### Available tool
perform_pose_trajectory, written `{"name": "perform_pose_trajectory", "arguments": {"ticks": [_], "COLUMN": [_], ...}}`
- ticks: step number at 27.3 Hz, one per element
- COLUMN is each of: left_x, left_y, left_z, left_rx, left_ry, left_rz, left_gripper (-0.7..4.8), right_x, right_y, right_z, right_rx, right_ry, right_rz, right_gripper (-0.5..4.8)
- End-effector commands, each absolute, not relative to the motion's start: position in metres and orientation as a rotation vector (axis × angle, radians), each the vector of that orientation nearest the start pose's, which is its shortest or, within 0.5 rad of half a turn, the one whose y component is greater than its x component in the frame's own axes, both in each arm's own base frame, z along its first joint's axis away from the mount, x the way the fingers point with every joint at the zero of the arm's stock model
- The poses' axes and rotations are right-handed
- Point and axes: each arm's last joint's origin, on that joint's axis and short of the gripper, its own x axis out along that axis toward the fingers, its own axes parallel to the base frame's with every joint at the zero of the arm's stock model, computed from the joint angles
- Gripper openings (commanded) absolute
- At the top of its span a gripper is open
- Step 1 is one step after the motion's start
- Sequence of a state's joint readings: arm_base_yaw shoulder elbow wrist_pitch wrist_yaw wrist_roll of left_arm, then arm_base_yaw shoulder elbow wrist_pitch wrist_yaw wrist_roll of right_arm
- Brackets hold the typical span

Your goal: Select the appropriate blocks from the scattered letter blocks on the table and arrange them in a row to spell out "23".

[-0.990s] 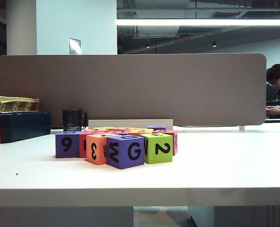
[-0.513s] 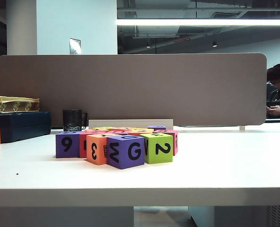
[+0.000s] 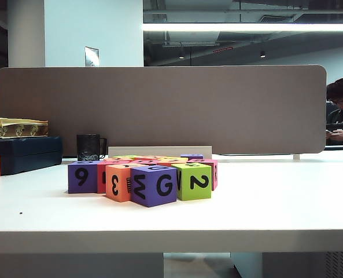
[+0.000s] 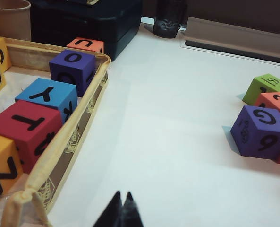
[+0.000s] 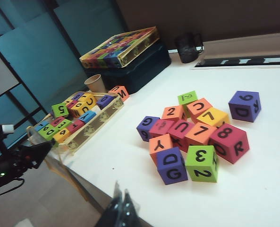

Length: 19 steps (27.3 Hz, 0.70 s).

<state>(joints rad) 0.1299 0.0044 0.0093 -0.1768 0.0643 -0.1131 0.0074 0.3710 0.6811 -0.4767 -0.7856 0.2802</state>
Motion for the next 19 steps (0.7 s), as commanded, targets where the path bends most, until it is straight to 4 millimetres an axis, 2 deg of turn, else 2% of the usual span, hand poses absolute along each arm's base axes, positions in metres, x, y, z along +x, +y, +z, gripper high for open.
{"name": "perform_pose_trajectory", "arguments": {"ticks": [1, 9, 19], "left_x": [0.095, 0.095, 0.094], "left_y": [0.011, 0.01, 0.0], "left_z": [0.149, 0.15, 0.158], "left_rx": [-0.132, -0.321, -0.455], "left_ry": [0.17, 0.164, 0.174], "left_rz": [0.073, 0.056, -0.293], "left_gripper": [-0.06, -0.06, -0.06], "right_x": [0.076, 0.076, 0.077], "right_y": [0.022, 0.022, 0.022], "right_z": [0.318, 0.318, 0.316], "right_rx": [0.325, 0.325, 0.332], "right_ry": [0.262, 0.262, 0.282], "right_rz": [0.778, 0.777, 0.771], "right_gripper": [-0.01, -0.01, -0.01]}}
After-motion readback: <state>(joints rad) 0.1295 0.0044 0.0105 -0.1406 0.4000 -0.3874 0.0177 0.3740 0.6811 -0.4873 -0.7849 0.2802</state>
